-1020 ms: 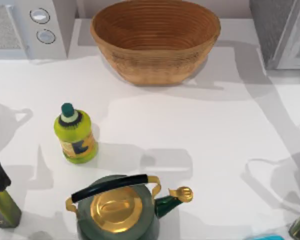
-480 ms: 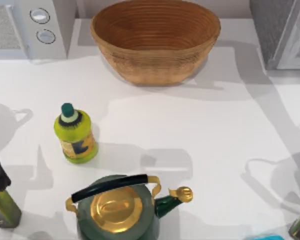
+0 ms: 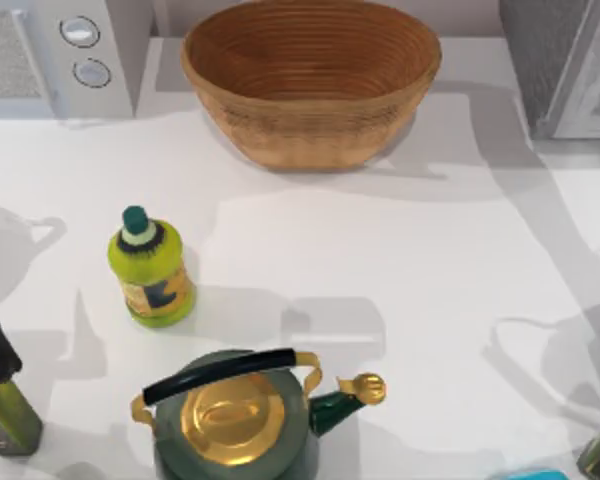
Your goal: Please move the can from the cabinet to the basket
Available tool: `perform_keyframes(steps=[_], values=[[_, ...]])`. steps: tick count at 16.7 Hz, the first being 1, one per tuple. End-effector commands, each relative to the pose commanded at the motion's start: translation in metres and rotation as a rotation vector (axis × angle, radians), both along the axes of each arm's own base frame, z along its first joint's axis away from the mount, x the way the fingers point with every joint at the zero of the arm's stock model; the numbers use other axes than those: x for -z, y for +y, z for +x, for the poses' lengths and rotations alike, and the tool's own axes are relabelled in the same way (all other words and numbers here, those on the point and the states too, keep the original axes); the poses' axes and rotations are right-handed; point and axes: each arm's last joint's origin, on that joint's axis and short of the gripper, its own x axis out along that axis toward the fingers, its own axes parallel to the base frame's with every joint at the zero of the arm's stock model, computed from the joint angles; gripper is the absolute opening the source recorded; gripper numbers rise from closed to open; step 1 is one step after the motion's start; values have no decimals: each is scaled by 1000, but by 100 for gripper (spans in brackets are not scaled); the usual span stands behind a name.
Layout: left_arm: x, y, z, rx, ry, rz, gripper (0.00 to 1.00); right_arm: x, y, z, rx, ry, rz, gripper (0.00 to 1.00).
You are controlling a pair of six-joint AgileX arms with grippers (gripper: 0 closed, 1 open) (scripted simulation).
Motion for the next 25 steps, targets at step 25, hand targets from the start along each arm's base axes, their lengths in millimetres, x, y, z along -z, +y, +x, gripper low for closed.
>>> perform_keyframes(steps=[25], values=[[0,0,0,0,0,0,100,-57,-2,-181,5,5,-7,0]])
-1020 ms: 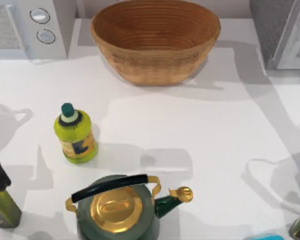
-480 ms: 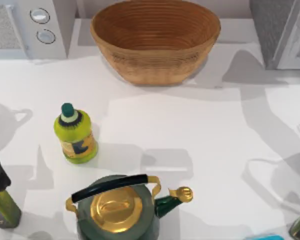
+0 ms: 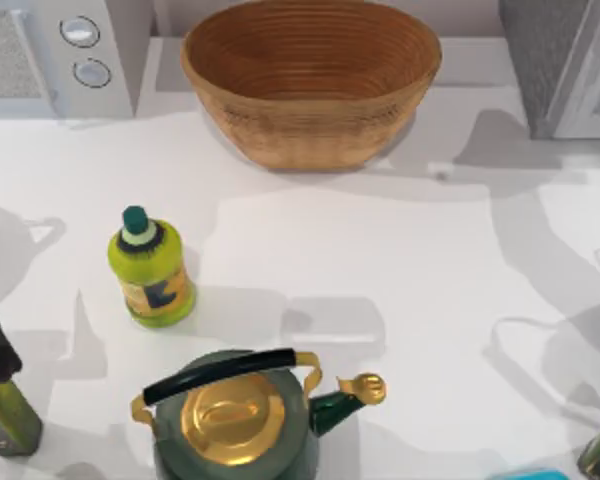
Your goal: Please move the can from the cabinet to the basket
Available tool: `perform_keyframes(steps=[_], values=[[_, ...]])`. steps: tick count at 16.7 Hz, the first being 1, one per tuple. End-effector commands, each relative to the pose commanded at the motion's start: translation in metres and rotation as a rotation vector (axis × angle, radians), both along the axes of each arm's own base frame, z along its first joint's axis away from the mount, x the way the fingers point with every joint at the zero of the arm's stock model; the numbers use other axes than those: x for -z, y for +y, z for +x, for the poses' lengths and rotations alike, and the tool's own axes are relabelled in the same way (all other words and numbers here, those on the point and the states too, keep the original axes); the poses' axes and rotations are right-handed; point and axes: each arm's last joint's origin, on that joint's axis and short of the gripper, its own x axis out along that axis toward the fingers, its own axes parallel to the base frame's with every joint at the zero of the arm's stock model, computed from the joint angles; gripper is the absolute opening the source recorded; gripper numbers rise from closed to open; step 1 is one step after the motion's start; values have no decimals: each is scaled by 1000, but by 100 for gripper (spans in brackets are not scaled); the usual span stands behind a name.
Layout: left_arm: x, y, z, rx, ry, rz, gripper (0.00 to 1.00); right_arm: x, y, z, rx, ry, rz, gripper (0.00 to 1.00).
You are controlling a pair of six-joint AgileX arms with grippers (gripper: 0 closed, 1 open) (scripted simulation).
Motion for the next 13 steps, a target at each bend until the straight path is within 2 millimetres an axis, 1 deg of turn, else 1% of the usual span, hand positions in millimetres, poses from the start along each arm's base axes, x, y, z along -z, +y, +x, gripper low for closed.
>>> perform_keyframes(steps=[3,6,8,9,11,13], values=[[0,0,0,0,0,0,100,8,-20,-13,9,-18,-2,0],[0,0,0,0,0,0,100,23,-49,-38,24,-73,16,0],[0,0,0,0,0,0,100,42,-66,-60,32,-116,29,0],[0,0,0,0,0,0,100,56,-71,-67,31,-126,31,0],[0,0,0,0,0,0,100,83,-78,-77,25,-136,32,0],[0,0,0,0,0,0,100,108,-81,-81,13,-151,35,0]])
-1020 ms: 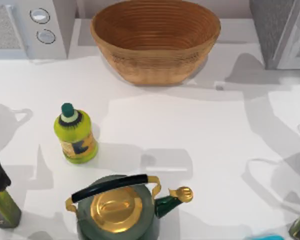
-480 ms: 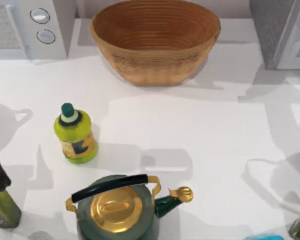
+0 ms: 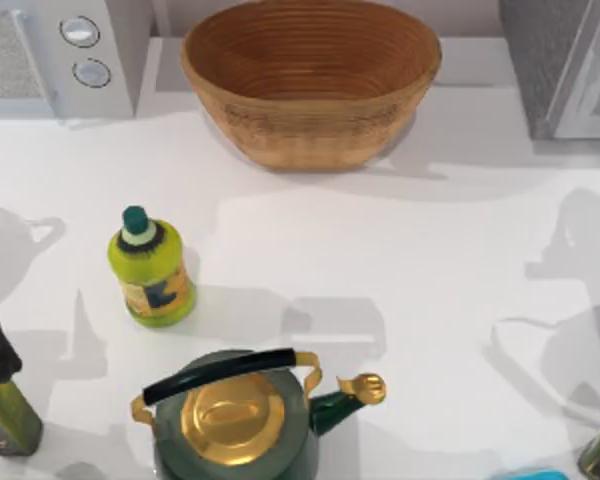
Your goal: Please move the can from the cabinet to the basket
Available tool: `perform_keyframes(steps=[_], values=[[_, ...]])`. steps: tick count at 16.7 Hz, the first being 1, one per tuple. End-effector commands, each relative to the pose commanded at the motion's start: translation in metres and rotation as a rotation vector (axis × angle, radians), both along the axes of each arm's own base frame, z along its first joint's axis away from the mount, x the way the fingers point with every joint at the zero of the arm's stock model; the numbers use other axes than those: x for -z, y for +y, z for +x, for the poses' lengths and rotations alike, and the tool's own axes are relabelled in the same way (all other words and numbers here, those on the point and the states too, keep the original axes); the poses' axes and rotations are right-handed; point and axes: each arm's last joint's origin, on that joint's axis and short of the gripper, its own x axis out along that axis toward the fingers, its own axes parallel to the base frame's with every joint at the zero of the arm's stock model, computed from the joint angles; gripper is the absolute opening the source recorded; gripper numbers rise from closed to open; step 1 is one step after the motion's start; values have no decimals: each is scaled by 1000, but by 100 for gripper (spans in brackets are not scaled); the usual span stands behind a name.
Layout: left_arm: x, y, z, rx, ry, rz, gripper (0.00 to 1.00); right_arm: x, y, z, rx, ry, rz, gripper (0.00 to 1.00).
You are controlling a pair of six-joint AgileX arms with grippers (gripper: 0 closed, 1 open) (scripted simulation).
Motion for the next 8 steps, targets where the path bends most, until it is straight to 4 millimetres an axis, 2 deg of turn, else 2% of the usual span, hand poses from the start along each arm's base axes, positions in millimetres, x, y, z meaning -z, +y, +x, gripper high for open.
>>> perform_keyframes(steps=[8], values=[[0,0,0,0,0,0,100,89,-5,2,-23,-36,-9,0]])
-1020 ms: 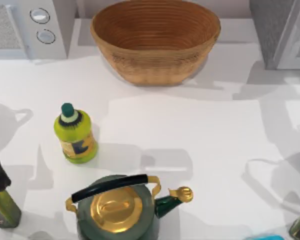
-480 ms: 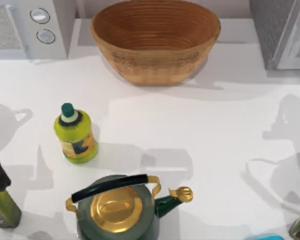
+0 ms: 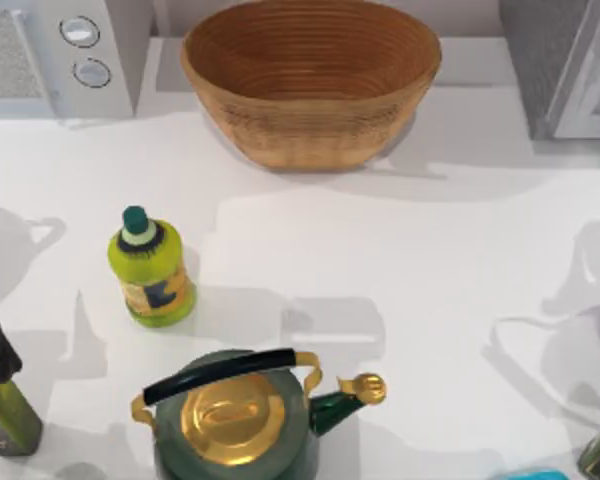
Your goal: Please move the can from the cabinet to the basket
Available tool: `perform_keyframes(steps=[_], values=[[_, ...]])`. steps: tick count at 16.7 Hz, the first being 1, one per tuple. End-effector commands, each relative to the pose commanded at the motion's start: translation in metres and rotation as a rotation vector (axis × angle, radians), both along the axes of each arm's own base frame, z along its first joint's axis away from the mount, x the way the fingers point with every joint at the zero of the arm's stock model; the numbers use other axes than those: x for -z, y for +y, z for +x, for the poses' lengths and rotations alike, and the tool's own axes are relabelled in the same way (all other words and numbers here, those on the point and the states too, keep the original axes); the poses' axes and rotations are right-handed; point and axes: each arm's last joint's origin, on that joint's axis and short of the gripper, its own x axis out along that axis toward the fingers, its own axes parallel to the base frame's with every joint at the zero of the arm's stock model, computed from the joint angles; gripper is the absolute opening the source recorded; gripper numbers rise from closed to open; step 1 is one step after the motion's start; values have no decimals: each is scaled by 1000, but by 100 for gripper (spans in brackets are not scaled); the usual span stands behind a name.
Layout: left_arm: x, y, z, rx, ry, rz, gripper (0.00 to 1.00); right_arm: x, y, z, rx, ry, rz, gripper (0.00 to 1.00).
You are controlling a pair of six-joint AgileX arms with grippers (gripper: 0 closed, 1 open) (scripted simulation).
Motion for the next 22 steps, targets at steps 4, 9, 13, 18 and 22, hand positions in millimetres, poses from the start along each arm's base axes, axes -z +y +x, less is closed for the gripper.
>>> perform_keyframes(steps=[4,9,13,18,22], values=[[0,0,0,0,0,0,100,46,-1,7,-7,6,-3,0],[0,0,0,0,0,0,100,142,-2,31,-11,151,-23,0],[0,0,0,0,0,0,100,195,-8,39,-9,195,-23,0],[0,0,0,0,0,0,100,206,-10,40,-8,192,-20,0],[0,0,0,0,0,0,100,206,-9,41,-18,202,-17,0]])
